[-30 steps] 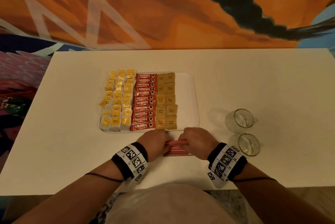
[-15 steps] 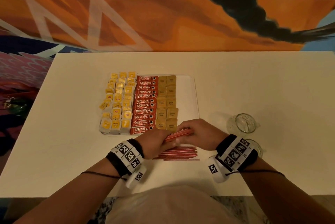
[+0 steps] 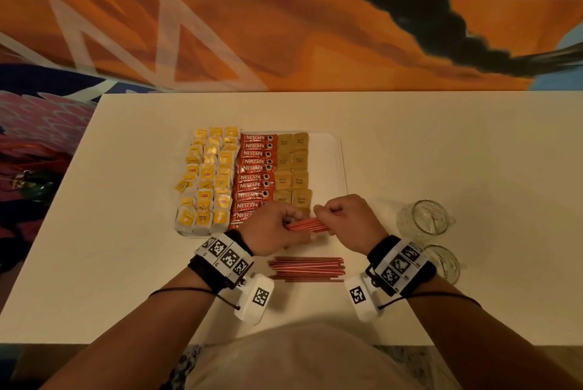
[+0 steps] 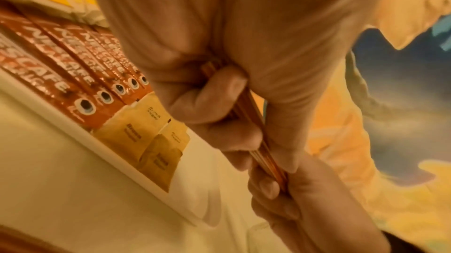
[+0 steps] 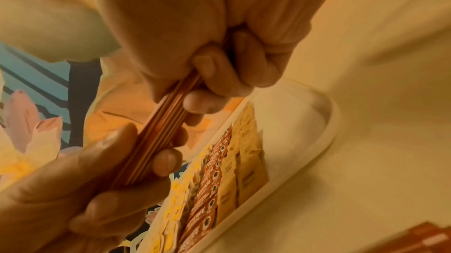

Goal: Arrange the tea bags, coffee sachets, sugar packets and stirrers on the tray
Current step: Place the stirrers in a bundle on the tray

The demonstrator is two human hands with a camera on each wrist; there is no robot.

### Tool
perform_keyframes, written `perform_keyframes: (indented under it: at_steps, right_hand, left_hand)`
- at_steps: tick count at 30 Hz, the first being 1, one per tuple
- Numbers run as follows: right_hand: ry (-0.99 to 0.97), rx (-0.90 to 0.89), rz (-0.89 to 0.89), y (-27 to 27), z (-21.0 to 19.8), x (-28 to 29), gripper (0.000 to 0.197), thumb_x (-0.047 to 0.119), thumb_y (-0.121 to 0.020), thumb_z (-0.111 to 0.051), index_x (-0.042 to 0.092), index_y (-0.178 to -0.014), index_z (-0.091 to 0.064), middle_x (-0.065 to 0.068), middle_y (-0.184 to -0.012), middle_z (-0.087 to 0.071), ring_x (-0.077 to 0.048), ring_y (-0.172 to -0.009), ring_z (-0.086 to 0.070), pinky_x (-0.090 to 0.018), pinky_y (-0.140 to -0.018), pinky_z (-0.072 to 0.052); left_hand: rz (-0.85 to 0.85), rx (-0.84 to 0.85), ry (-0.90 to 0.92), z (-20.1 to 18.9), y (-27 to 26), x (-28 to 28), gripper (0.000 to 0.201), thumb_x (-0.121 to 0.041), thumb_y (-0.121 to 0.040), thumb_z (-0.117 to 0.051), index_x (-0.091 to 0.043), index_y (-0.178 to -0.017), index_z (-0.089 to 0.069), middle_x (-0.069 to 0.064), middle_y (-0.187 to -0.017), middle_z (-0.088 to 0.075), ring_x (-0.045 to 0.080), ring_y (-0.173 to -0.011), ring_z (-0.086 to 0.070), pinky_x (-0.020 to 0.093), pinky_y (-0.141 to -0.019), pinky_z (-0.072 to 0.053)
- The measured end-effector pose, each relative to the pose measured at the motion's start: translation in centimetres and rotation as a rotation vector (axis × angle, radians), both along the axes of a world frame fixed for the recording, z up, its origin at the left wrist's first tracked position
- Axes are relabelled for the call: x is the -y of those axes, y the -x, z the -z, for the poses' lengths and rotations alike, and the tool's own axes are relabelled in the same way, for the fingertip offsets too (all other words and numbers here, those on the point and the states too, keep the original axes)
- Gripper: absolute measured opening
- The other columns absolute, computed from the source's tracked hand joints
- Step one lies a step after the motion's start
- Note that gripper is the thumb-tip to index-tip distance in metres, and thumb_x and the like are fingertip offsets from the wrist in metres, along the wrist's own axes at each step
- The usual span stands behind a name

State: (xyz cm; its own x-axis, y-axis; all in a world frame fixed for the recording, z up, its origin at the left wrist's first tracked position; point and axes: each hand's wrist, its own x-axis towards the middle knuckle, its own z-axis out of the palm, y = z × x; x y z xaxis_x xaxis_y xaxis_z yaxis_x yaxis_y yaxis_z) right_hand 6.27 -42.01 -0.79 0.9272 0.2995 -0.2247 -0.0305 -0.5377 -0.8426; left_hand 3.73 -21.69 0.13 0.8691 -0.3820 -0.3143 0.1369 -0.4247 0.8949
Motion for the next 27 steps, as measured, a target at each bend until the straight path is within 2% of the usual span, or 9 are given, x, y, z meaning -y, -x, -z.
perform_keyframes:
  at_steps: [4, 7, 9, 11, 15, 19, 23, 25, 27]
  right_hand:
    - [0.005, 0.097, 0.125, -0.1, 0.4, -0.3, 0.045, 0.032, -0.094, -0.061, 0.01, -0.055, -0.063, -0.008, -0.052, -0.06, -0.028, -0.055, -0.058, -0.039, -0.058, -0.047]
    - [0.007, 0.176, 0.141, 0.2, 0.3, -1.4, 0.042, 0.029, -0.096, -0.059, 0.011, -0.058, -0.063, -0.004, -0.053, -0.06, -0.022, -0.053, -0.056, -0.038, -0.056, -0.048]
    - [-0.028, 0.181, 0.128, 0.6, -0.1, -2.3, 0.04, 0.027, -0.098, -0.058, 0.023, -0.059, -0.064, 0.005, -0.054, -0.062, -0.016, -0.053, -0.058, -0.033, -0.054, -0.05]
    - [-0.067, 0.173, 0.123, 0.9, -0.4, -3.1, 0.042, 0.03, -0.1, -0.057, 0.035, -0.059, -0.06, 0.009, -0.057, -0.063, -0.016, -0.057, -0.062, -0.033, -0.055, -0.052]
    - [-0.117, 0.068, 0.136, 0.4, -0.2, -2.9, 0.039, 0.03, -0.102, -0.054, 0.018, -0.066, -0.062, -0.004, -0.061, -0.062, -0.023, -0.056, -0.057, -0.04, -0.057, -0.048]
    - [-0.194, -0.109, 0.163, 0.0, -0.3, -2.4, 0.04, 0.032, -0.102, -0.055, 0.002, -0.078, -0.065, -0.004, -0.062, -0.058, -0.014, -0.05, -0.048, -0.028, -0.05, -0.039]
    - [-0.111, -0.177, 0.152, -0.2, -0.8, -1.9, 0.053, 0.042, -0.106, -0.043, 0.01, -0.071, -0.067, -0.005, -0.059, -0.066, -0.01, -0.043, -0.051, -0.022, -0.048, -0.041]
    - [-0.059, -0.161, 0.119, -0.1, -0.9, -2.0, 0.057, 0.042, -0.108, -0.037, 0.017, -0.06, -0.057, 0.003, -0.049, -0.056, -0.009, -0.042, -0.046, -0.024, -0.052, -0.039]
    - [-0.029, -0.127, 0.115, 0.0, -0.6, -2.1, 0.054, 0.039, -0.109, -0.033, 0.019, -0.062, -0.051, 0.007, -0.053, -0.049, -0.01, -0.047, -0.044, -0.028, -0.056, -0.037]
  left_hand:
    - [-0.243, -0.084, 0.051, 0.1, -0.4, -0.2, 0.035, -0.044, -0.092, -0.064, -0.012, -0.092, -0.076, 0.01, -0.071, -0.068, 0.015, -0.054, -0.055, 0.026, -0.052, -0.044]
    - [-0.374, -0.122, 0.019, 0.3, -0.8, 0.1, 0.05, -0.052, -0.099, -0.049, -0.011, -0.086, -0.075, 0.0, -0.066, -0.067, 0.013, -0.053, -0.058, 0.027, -0.055, -0.045]
    - [-0.411, -0.053, -0.037, 0.3, -1.1, 0.4, 0.054, -0.049, -0.101, -0.045, -0.005, -0.083, -0.073, 0.005, -0.073, -0.072, 0.017, -0.064, -0.066, 0.032, -0.064, -0.052]
    - [-0.447, 0.042, -0.117, 0.0, -1.2, 0.5, 0.056, -0.041, -0.102, -0.046, -0.001, -0.069, -0.066, 0.007, -0.065, -0.066, 0.013, -0.057, -0.06, 0.027, -0.06, -0.046]
    - [-0.389, 0.139, -0.232, 0.1, -1.2, 0.2, 0.059, -0.037, -0.101, -0.052, -0.012, -0.047, -0.057, -0.006, -0.04, -0.05, 0.006, -0.038, -0.046, 0.013, -0.044, -0.033]
    - [-0.414, 0.19, -0.222, 0.4, -1.2, 0.2, 0.056, -0.031, -0.099, -0.057, -0.007, -0.049, -0.057, -0.002, -0.042, -0.05, 0.008, -0.037, -0.044, 0.016, -0.042, -0.034]
    - [-0.47, 0.275, -0.228, 0.8, -1.5, 0.2, 0.054, -0.03, -0.098, -0.06, -0.008, -0.048, -0.058, 0.009, -0.046, -0.056, 0.019, -0.04, -0.049, 0.022, -0.042, -0.037]
    - [-0.484, 0.308, -0.232, 0.9, -1.3, 0.3, 0.054, -0.029, -0.097, -0.06, -0.007, -0.048, -0.058, 0.009, -0.046, -0.056, 0.019, -0.041, -0.049, 0.023, -0.042, -0.037]
    - [-0.49, 0.317, -0.221, 1.0, -1.0, 0.5, 0.052, -0.027, -0.097, -0.06, -0.006, -0.05, -0.059, 0.008, -0.047, -0.057, 0.018, -0.041, -0.049, 0.024, -0.042, -0.038]
